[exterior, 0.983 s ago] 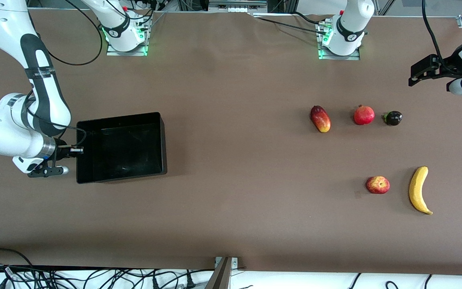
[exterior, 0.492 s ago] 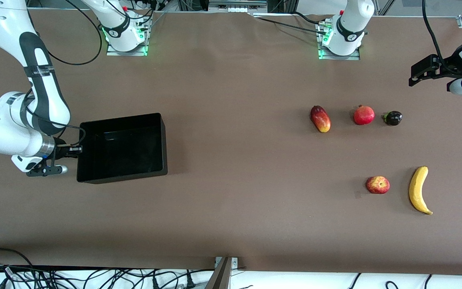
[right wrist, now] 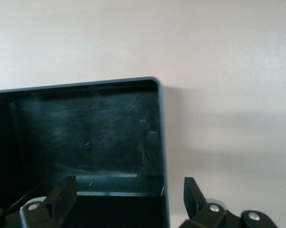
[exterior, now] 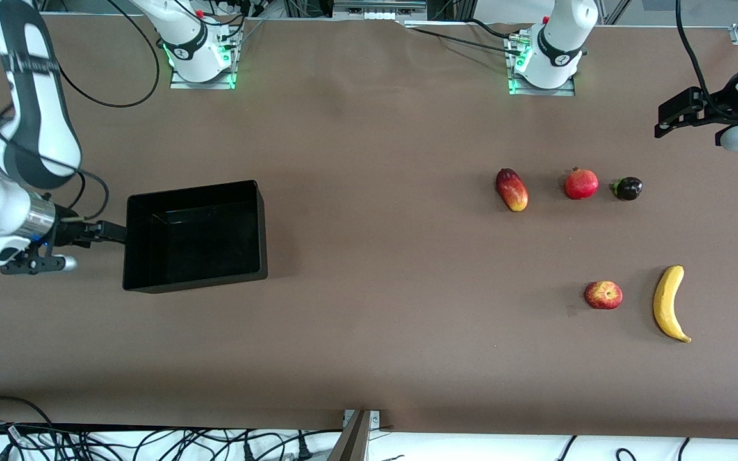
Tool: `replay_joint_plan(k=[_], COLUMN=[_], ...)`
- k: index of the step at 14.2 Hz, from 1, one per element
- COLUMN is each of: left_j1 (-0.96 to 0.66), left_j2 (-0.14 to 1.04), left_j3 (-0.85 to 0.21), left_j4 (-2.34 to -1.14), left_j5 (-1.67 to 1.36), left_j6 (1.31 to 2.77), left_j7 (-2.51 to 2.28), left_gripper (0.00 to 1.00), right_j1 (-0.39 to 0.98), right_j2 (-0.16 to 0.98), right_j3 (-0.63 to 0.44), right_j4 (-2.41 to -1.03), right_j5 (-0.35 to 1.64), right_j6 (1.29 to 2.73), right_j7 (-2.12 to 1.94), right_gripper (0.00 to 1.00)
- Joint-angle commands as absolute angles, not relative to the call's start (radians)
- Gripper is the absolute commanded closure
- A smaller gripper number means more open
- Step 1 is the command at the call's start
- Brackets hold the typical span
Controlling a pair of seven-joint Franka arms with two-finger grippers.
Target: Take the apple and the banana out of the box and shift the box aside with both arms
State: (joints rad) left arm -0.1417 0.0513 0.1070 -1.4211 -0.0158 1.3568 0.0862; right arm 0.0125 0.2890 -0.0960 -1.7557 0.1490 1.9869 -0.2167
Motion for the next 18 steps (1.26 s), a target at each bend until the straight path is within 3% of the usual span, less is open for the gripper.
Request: replay_joint_plan(k=[1, 6, 18], left_j1=[-0.143, -0.143, -0.137], left_j2=[0.041, 0.043, 0.043], left_j3=[0.11, 0.112, 0.11], left_j4=[-1.431, -1.431, -1.43], left_j5=[-0.021, -0.021, -0.021], left_j6=[1.364, 1.364, 1.364], left_j7=[0.084, 0.086, 0.087], left_gripper=[0.0, 0.0, 0.0], right_j1=[0.018, 0.015, 0.023], right_j2=[0.143, 0.138, 0.112], right_j3=[-0.091, -0.095, -0.061], right_j4=[-1.775, -1.603, -1.546], right_j5=[0.121, 0.06, 0.058], right_j6=[1.858, 1.654, 1.583], right_j7=[-0.19, -0.195, -0.12], right_gripper=[0.0, 0.0, 0.0])
